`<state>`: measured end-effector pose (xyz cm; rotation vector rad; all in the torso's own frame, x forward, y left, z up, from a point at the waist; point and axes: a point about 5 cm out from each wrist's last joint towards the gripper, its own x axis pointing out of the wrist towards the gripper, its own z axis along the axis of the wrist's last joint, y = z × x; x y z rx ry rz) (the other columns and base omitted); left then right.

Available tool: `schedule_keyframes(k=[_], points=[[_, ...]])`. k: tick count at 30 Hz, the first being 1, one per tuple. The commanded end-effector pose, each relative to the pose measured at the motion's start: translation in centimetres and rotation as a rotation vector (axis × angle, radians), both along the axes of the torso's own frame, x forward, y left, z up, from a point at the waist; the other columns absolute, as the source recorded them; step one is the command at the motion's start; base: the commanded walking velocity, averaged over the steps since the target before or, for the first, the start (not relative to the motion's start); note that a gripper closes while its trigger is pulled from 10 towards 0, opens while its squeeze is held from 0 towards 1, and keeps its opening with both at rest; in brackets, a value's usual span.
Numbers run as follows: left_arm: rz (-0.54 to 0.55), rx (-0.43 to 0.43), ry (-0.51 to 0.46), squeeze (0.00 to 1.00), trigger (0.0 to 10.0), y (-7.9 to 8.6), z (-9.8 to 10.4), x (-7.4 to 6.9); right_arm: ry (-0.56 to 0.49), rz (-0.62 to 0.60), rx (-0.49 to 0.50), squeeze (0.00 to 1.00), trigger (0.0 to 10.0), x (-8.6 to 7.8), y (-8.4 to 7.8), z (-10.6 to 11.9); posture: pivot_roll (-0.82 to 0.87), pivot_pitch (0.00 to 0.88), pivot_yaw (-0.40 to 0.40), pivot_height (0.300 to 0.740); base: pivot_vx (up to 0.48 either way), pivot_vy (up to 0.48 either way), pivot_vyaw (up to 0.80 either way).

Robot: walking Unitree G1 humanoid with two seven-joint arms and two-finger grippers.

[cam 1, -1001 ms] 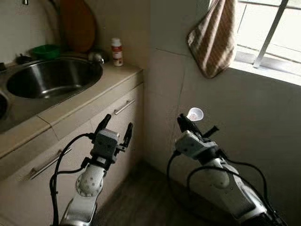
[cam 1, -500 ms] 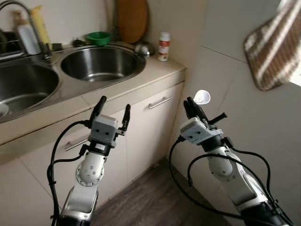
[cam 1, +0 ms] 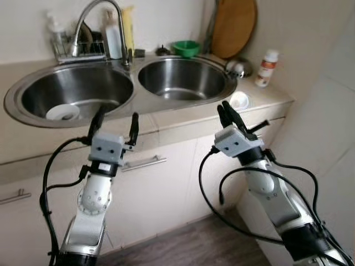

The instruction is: Kitchen organization

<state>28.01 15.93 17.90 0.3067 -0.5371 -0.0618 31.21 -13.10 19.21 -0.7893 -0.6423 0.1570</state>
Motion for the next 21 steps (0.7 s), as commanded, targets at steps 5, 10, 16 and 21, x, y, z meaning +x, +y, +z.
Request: schedule_keyframes(k=[5,10,16,21], points=[[-0.029,0.010,-0.008,0.00,10.0,-1.0,0.0,0.0,0.001,-0.023,0.023,0.00,0.0,0.3,-0.9,0.0,0.02,0.000,-0.058,0.740,0.352,0.000,0.80],[-0.028,0.014,-0.015,0.00,10.0,-1.0,0.1,0.0,-0.002,-0.022,0.051,0.00,0.0,0.5,-0.9,0.2,0.02,0.000,-0.057,0.740,0.352,0.000,0.80],[-0.027,0.016,-0.023,0.00,10.0,-1.1,0.3,0.1,-0.006,-0.007,0.087,0.00,0.0,0.9,-0.8,0.6,0.03,0.000,-0.058,0.740,0.344,0.000,0.80],[-0.029,0.019,-0.019,0.00,10.0,-1.2,0.2,0.2,0.082,-0.077,0.225,0.00,10.0,2.4,-1.7,0.5,0.04,0.000,-0.062,0.740,0.054,0.000,0.48]])
